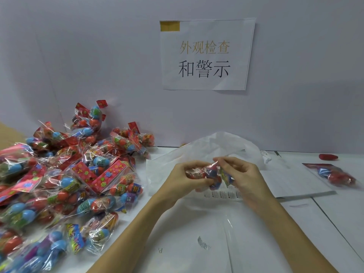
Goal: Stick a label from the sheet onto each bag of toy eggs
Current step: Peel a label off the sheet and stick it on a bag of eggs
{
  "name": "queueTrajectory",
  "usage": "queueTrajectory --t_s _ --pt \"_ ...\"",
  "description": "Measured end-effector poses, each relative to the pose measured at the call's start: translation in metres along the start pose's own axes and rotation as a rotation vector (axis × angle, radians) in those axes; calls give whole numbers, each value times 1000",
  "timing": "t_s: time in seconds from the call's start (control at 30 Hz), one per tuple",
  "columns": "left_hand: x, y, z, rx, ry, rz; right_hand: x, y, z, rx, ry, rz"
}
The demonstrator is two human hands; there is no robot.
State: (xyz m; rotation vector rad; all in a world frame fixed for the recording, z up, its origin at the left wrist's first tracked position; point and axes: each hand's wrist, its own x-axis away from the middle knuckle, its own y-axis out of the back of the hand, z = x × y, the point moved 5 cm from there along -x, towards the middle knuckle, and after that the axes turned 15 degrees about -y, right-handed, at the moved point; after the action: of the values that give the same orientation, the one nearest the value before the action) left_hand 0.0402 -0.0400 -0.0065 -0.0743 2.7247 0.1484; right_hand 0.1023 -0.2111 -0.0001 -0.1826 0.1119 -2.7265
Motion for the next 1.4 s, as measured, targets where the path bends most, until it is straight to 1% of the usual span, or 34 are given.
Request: queueTrajectory --t_s 0.1,0.2,0.33,0.5,0.57,0.67,0.7,0.77,0.8,0.87,0.9,0.97,1.03,1.07,1.1,1.17,1.23,1.3,1.4 --pt "1 -1 -2 13 20 5 -2 5 -5 -44 -35 -81" --pt "1 0 1 -2 21 13 -3 11 -3 -51 -23 -144" --pt "-1 0 5 -5 16 -5 -4 19 3 56 50 -243" --pt "-1 -3 6 17 48 -6 -5 21 2 52 72 -252" --pt "-1 -1 9 35 54 -79 -4 19 4 85 143 -274" --pt "-2 9 8 61 16 -295 2 15 9 224 299 -345" --pt "-2 13 6 47 -7 -357 2 9 8 254 316 -313" --pt "-2 14 0 5 -72 -402 2 -5 1 241 249 -188" --pt "-1 12 -3 -21 -108 -383 2 -13 -3 200 181 -109" --pt "0 4 -8 -53 -160 -297 3 -28 -9 72 48 40" --pt "0 1 -10 -52 -182 -256 3 -31 -11 8 11 73" --pt "0 -4 -12 -70 -253 -225 2 -27 -10 -63 -9 53" --pt "-1 -1 -14 -162 -306 -287 -1 -20 -11 -49 -24 51" --pt "0 2 -13 -200 -296 -339 -2 -19 -11 -42 -44 79" --pt "2 4 -10 -194 -247 -404 -2 -20 -12 -42 -67 122" --pt "3 6 -2 -25 -55 -469 -2 -25 -12 -24 -89 213" --pt "2 7 4 168 73 -448 1 -30 -12 2 -90 279" --pt "-1 10 4 302 80 -427 4 -33 -12 12 -103 302" --pt "0 17 5 350 74 -473 5 -34 -11 28 -92 305"
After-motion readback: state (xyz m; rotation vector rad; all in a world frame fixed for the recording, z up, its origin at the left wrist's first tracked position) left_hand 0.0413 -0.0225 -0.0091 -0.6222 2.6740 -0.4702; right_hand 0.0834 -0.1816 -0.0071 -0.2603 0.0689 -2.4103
